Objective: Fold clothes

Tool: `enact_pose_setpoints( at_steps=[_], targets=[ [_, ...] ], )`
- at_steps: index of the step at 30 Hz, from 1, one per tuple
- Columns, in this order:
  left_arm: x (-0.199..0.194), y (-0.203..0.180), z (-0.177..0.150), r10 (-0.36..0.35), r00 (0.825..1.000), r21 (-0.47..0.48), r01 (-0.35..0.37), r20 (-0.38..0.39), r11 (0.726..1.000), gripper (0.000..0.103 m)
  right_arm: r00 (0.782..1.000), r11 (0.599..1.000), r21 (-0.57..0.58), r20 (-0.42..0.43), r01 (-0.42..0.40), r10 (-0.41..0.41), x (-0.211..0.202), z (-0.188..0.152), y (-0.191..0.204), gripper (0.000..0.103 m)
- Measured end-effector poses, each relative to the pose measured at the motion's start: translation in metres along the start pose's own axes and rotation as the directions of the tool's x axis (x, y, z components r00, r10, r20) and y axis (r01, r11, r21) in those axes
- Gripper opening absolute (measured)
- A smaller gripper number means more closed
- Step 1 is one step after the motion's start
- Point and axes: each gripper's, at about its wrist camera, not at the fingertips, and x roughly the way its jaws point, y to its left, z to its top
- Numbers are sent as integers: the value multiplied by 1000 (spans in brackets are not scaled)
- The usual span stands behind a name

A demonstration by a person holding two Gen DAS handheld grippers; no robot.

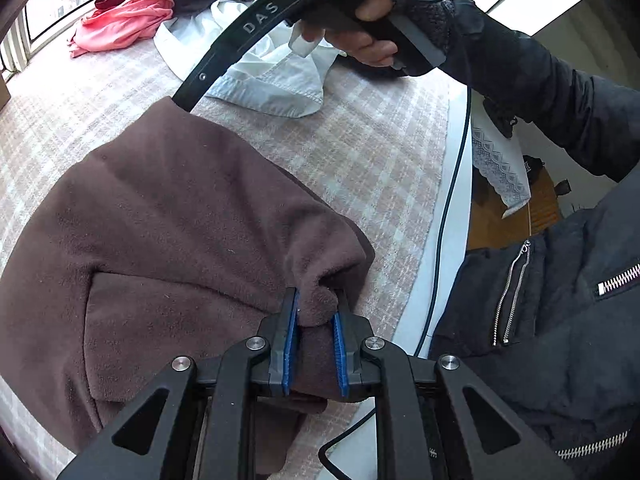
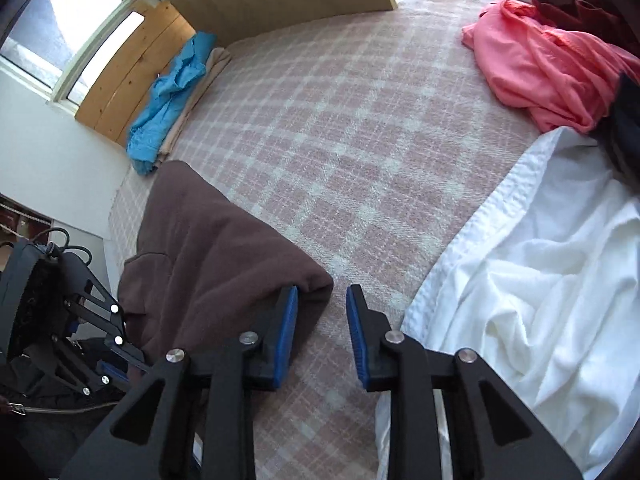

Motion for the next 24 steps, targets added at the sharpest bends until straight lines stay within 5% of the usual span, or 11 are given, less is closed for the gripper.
enact_pose_setpoints(
  at_steps=[2,7,11,14,18,21,23,24],
  targets=[
    [-10,5,-2,-4,1000,-7,4,8,1000,14,997,995,70,36,-65,62,-12,-4,-4,25],
    [-28,-6,2,74,997,39,-73,-23,997,16,998,983,174,13,-64,63,-1,-3,-13,25],
    [-37,-26,22,111,994,110,-111,6,988,39,1000,974,223,11,-27,25,4,2,-20,25],
    [-29,-19,54,164,986,53,-166,37,985,40,1000,964,267,18,15,-21,4,7,-24,25],
    [18,5,89,258,966,-58,-259,-27,964,40,999,956,291,20,20,-27,-1,8,-27,25],
    [38,14,85,292,955,-15,-293,-45,956,34,1000,949,314,22,-18,12,-5,4,-29,25],
    [36,21,83,283,959,-11,-283,-37,959,9,1000,950,312,16,-26,22,-4,2,-27,25],
    [30,30,82,251,967,-43,-252,-34,967,5,1000,950,311,13,-28,25,-4,2,-26,25]
  ],
)
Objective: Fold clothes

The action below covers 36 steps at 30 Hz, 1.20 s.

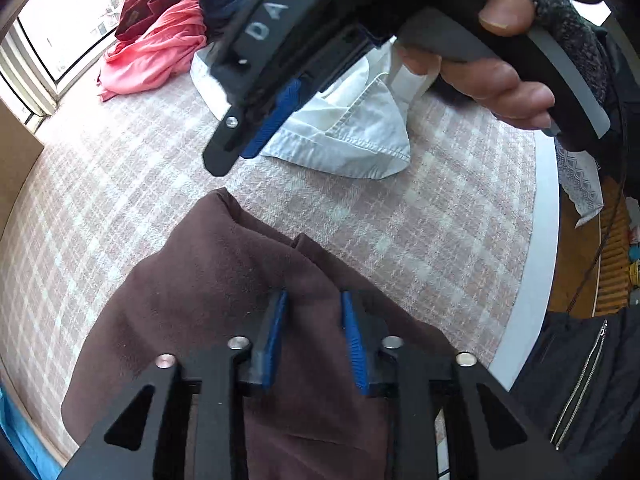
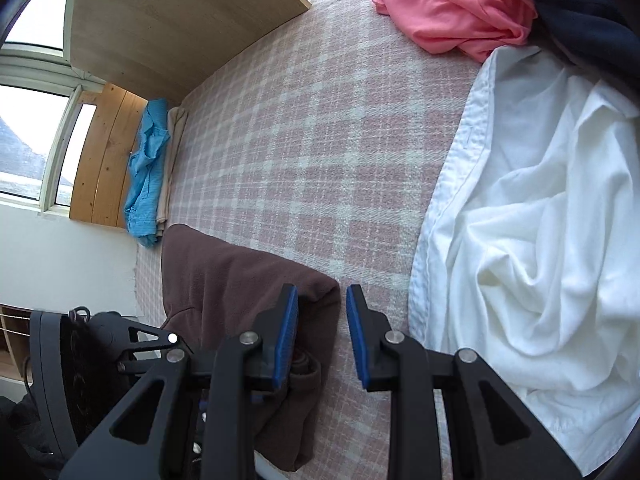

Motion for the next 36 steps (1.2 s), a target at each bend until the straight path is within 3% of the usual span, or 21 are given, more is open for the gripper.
enact_pose_setpoints(
  at_steps=[2,9,11,13,17,24,31,36],
  targets=[
    [-10,18,-2,-51,999,-57,52,9,997,5,1000,1000,2,-15,3,-3,5,0,3,25],
    [-64,8,-16,-16,997,-13,17,78,1000,5,995,999,49,-93,-18,23,21,3,16,26],
    [-72,8,-13,-40,994,-28,43,100,999,5,995,998,59,-100,-25,31,19,2,19,26],
    [-74,9,-11,-81,989,-51,88,126,995,5,992,997,69,-120,-24,32,20,0,20,26],
    [-56,-8,-11,-100,987,-41,106,127,994,5,976,982,167,-186,-86,117,31,-7,11,26],
    [-41,-12,-13,-94,987,-34,99,128,994,5,960,945,257,-141,-200,241,47,-9,-2,25],
    [-66,6,-23,-142,973,-75,158,181,985,5,949,909,324,-87,-260,303,32,-10,-8,30],
    [-62,0,-22,-123,979,-46,132,165,990,5,972,946,272,-107,-173,208,45,-6,5,29]
  ],
)
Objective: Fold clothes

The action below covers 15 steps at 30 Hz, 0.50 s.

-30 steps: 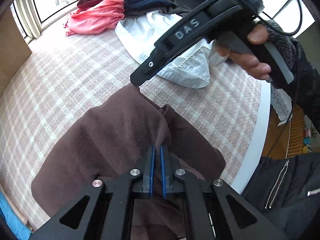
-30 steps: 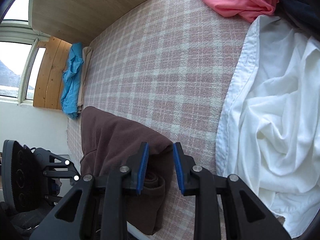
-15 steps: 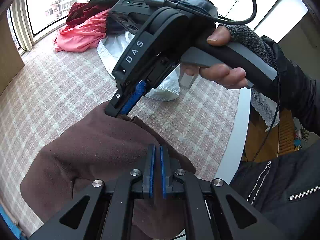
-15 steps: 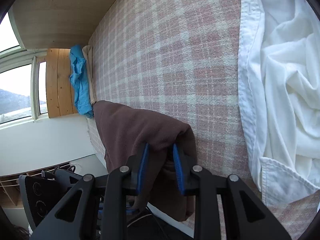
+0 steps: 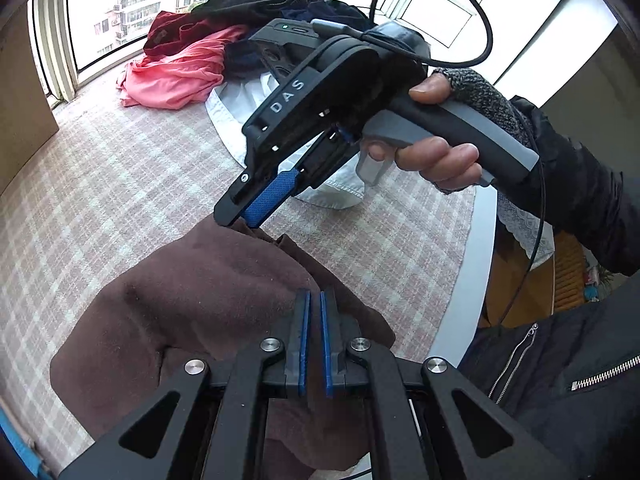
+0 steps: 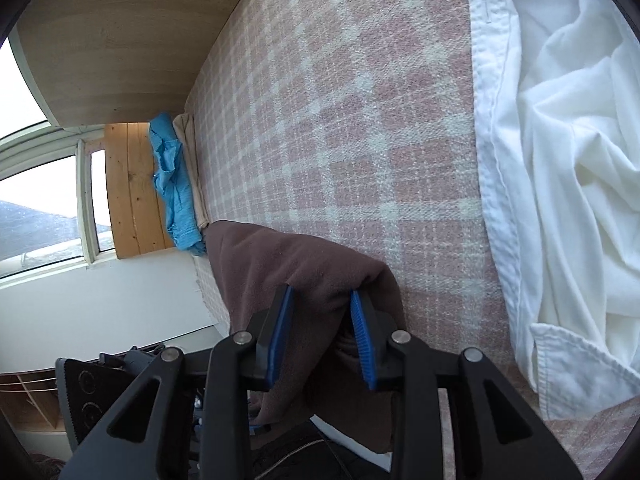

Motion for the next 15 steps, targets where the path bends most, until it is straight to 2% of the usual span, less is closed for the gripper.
enact_pose_setpoints(
  at_steps=[3,5,6,7,9,10,11,12,14,15],
  targets=[
    [6,-1,-1,-8,1000,-6,8,-5,1000,5,994,990,-101,68,94,-88,-2,-2,14,12],
    [10,-3,-2,-19,1000,-4,19,-7,1000,5,984,979,-138,112,151,-136,-8,-2,18,8],
    [13,-6,-1,-29,1000,1,29,-5,1000,5,973,962,-174,141,208,-185,-11,-2,22,7],
    [16,-9,-1,-42,999,6,42,-3,999,5,947,928,-220,184,301,-263,-13,-2,28,4],
    [34,-14,-2,-89,996,7,89,-19,996,6,848,813,-268,288,516,-444,-11,3,34,1],
    [49,-16,-4,-111,993,0,111,-44,994,6,820,782,-269,307,562,-484,-9,8,32,1],
    [64,-20,-11,-93,992,5,94,-86,996,6,859,831,-243,265,500,-439,-10,12,24,1],
    [73,-26,-18,-52,991,30,56,-120,998,6,882,866,-217,254,451,-397,-17,12,22,1],
    [58,-32,-26,-61,994,40,65,-91,997,7,866,849,-250,327,466,-379,-34,1,34,2],
    [42,-29,-33,-72,995,12,73,-62,997,7,857,829,-284,352,482,-378,-37,-7,45,3]
  ],
)
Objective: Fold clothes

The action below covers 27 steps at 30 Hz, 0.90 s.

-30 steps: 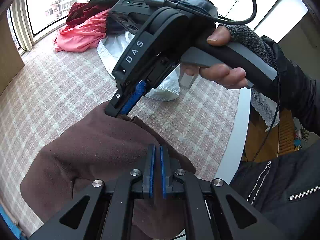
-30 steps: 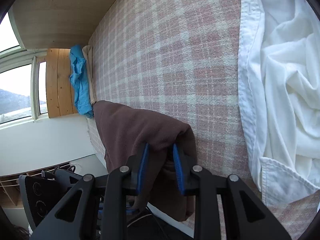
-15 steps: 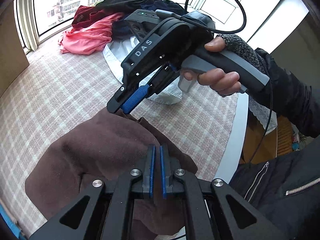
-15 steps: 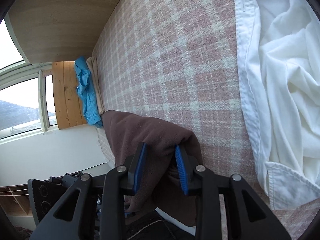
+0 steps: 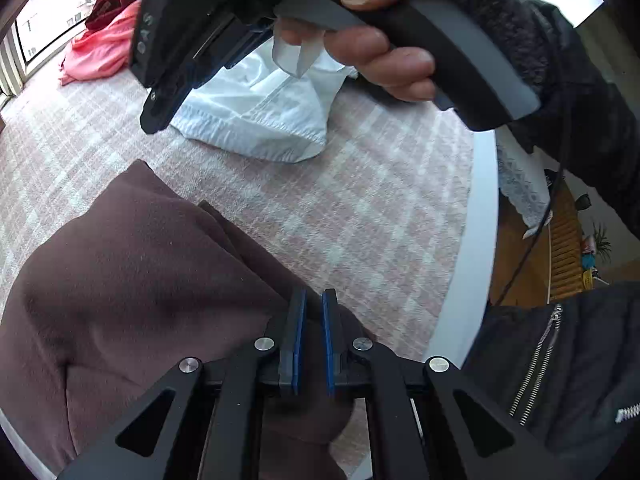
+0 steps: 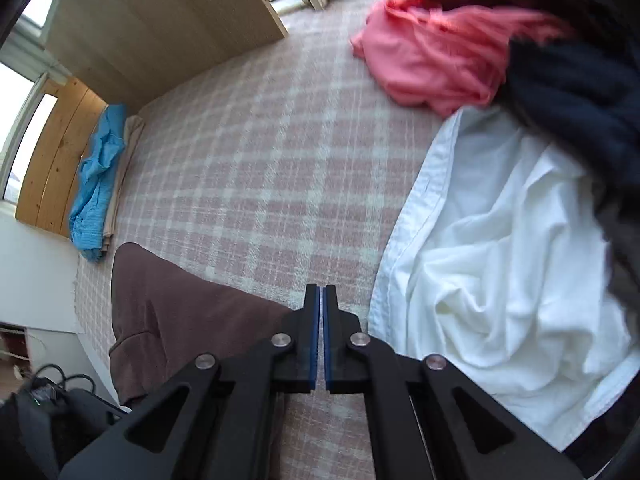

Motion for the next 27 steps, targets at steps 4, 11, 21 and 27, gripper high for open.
enact_pose_setpoints(
  at_steps=[4,11,21,27],
  targets=[
    [-78,25,-55,122,986,-85,-113,112,990,20,997,992,-108,22,-66,68,-14,-22,50,5],
    [-150,100,-157,312,944,-357,-257,105,898,30,996,943,-332,-85,-15,-14,30,-90,107,27],
    [-98,46,-193,237,965,-252,-202,115,946,34,996,990,118,-32,-73,78,-39,-134,62,45],
    [-89,46,-180,296,952,-184,-279,76,943,34,989,966,242,-92,-90,115,-9,-142,63,45]
  ],
)
